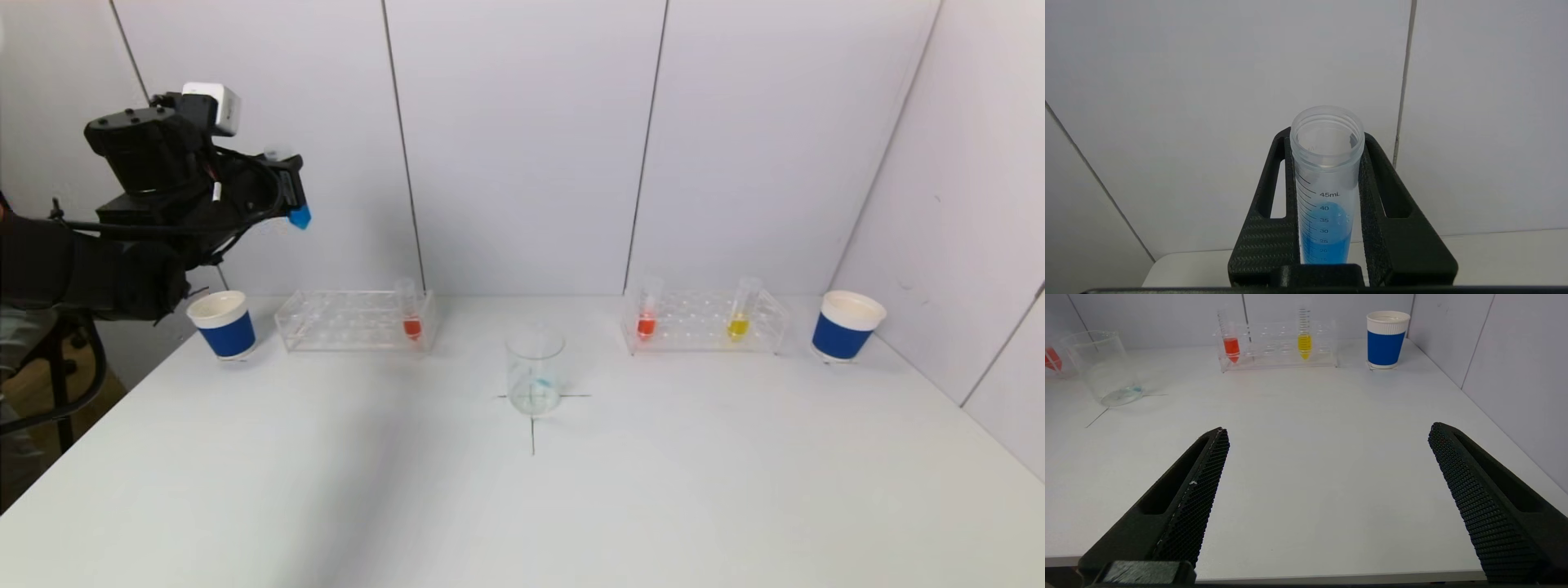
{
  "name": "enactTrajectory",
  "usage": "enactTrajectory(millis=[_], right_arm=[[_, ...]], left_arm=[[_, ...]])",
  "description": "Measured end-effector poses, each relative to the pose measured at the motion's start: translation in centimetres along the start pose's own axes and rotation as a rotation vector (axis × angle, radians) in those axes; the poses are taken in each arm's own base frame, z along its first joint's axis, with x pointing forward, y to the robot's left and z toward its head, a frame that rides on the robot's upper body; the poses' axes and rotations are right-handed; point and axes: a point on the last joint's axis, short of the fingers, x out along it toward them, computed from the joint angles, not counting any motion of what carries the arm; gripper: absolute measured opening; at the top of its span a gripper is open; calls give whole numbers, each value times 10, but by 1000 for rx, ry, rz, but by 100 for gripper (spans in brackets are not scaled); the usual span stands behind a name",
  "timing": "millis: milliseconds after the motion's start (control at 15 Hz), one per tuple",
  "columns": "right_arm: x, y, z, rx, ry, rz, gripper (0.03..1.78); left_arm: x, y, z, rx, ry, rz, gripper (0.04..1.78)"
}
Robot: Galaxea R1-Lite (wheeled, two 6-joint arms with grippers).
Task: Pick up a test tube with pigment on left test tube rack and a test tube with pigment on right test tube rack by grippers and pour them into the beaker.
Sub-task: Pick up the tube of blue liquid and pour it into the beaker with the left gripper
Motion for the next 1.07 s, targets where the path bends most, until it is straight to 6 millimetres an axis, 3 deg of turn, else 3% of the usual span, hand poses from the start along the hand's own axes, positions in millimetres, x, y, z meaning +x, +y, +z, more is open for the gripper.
enactTrajectory(millis=[267, 600, 1067], right_arm=[[0, 0, 0, 0, 0, 0, 177], [0, 0, 0, 0, 0, 0, 177], [0, 0, 0, 0, 0, 0, 177]], left_arm=[[-2, -20, 20, -12, 33, -62, 44], [-4, -63, 34, -29, 57, -191, 44], [13, -111, 20, -46, 78, -425, 44]])
